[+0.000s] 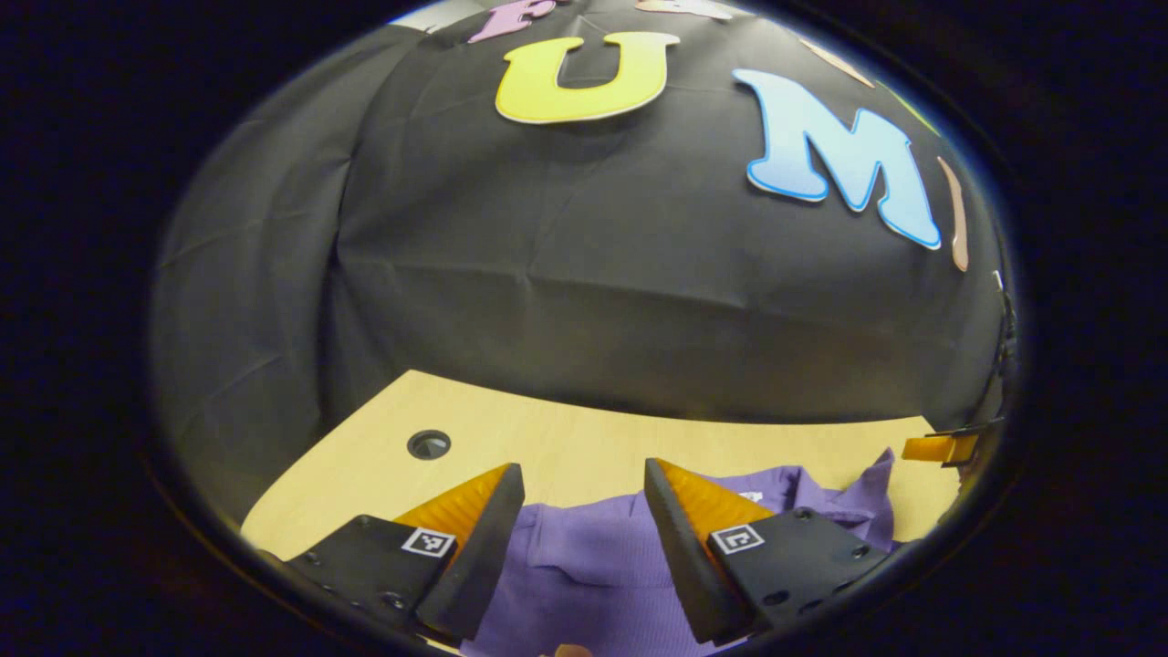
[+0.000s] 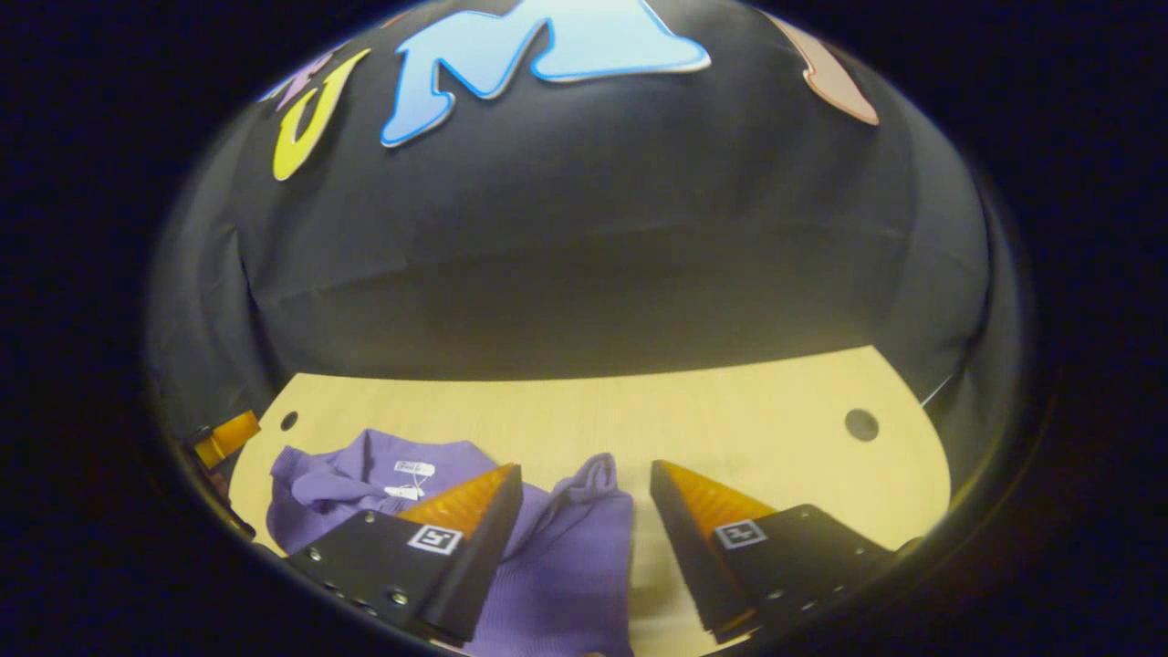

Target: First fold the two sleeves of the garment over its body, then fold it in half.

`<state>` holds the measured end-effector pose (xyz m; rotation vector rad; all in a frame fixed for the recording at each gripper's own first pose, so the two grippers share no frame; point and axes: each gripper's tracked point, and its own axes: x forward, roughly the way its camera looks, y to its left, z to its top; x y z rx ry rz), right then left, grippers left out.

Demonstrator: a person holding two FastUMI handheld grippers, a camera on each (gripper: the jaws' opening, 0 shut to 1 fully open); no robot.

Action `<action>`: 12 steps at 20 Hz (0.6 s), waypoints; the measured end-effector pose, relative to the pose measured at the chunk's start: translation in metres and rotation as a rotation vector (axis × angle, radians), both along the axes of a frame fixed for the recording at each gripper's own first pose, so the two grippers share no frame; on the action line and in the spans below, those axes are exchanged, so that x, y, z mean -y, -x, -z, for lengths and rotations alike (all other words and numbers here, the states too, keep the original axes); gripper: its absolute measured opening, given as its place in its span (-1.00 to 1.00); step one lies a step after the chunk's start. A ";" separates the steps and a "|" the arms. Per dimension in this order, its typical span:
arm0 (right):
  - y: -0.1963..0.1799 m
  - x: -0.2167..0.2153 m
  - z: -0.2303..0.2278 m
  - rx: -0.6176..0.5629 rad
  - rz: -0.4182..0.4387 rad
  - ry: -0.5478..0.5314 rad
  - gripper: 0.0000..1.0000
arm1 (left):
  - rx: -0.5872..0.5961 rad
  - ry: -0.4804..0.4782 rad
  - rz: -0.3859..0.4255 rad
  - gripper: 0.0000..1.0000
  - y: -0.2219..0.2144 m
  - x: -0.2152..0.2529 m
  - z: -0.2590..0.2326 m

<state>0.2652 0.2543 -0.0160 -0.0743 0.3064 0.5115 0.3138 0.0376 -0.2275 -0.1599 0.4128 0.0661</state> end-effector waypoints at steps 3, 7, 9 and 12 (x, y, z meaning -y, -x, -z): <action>0.028 0.005 -0.038 0.106 0.002 0.000 0.84 | 0.054 -0.008 0.025 0.72 0.020 0.007 -0.036; 0.081 0.017 -0.082 0.238 0.018 -0.002 0.87 | 0.133 -0.013 0.045 0.75 0.057 0.007 -0.087; 0.110 0.021 -0.100 0.296 0.023 -0.013 0.87 | 0.167 -0.013 0.055 0.86 0.081 0.006 -0.113; 0.155 0.029 -0.117 0.349 0.034 -0.034 0.87 | 0.220 -0.015 0.071 0.90 0.114 0.003 -0.149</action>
